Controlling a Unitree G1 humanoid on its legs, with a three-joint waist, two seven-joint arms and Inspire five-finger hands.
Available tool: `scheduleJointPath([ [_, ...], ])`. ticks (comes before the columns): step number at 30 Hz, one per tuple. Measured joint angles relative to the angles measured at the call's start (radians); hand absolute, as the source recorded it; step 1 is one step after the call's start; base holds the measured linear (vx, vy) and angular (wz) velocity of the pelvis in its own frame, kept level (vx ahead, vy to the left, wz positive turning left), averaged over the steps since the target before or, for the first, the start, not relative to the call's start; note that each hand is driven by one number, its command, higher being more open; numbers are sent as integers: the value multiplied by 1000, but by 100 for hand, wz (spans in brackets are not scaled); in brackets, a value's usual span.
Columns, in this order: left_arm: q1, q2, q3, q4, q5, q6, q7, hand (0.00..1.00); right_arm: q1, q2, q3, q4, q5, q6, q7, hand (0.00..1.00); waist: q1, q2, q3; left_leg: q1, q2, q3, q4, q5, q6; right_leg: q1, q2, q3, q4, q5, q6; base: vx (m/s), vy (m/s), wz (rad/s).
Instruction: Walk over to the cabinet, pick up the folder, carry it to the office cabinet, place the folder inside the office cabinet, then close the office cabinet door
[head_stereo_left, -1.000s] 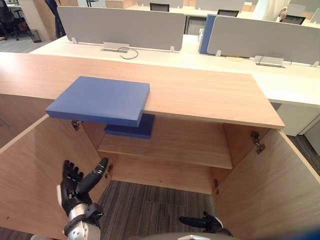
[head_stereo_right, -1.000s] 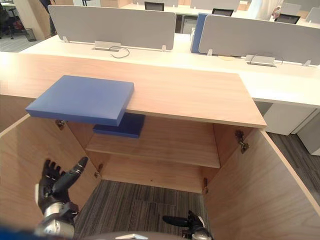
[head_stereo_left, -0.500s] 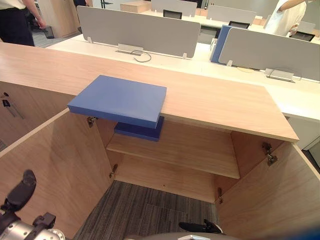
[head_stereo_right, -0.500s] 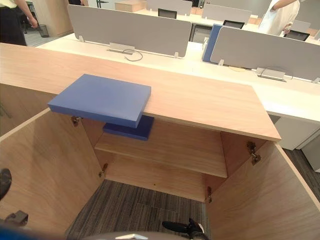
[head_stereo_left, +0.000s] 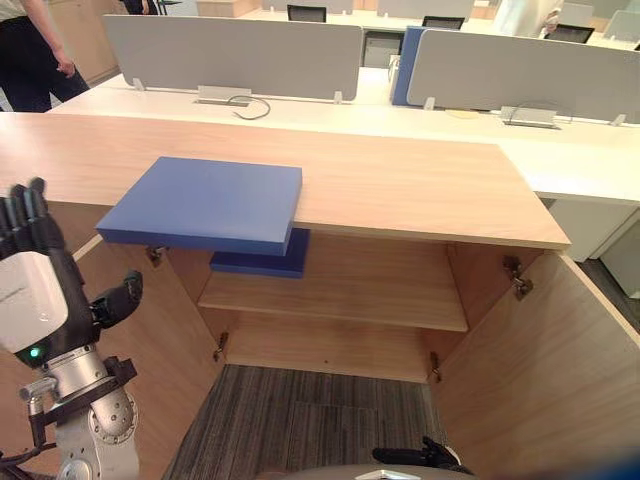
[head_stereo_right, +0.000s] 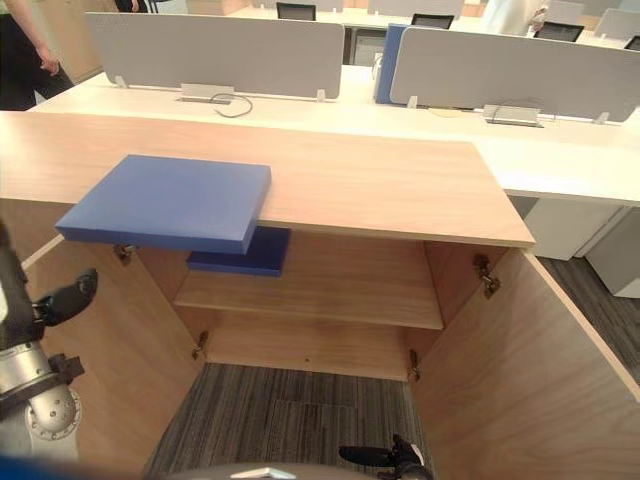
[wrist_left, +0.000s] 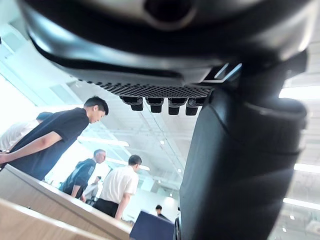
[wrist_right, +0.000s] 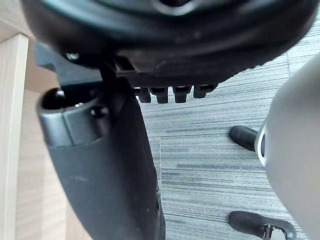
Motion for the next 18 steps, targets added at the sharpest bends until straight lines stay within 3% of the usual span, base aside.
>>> scheduleJointPath([
  [4,-29,101,-34,137,36,-2,-46,100,12,-14,0,-3,-6,-1,15,100,0,1,0,16,1,17,-18,6,-1,1,3,17,-7,8,-2,-15,1,-11],
  [9,-36,205,-68,174,80,-25,-68,100,29,-25,-4,-8,-7,-5,18,100,-2,2,0,23,-2,33,-32,10,3,0,2,31,-22,19,-1,-9,18,-10],
  [15,-87,253,-87,205,134,-38,-71,100,43,-31,-22,-23,-13,-10,21,100,-4,17,-6,33,-7,53,-40,11,5,6,1,49,-41,34,2,-5,13,-9],
  [18,-107,321,-134,206,155,-44,-71,100,45,-32,-23,-24,-20,-12,28,100,-5,19,-8,35,-7,55,-40,12,6,6,0,50,-41,35,3,-8,-1,-1],
])
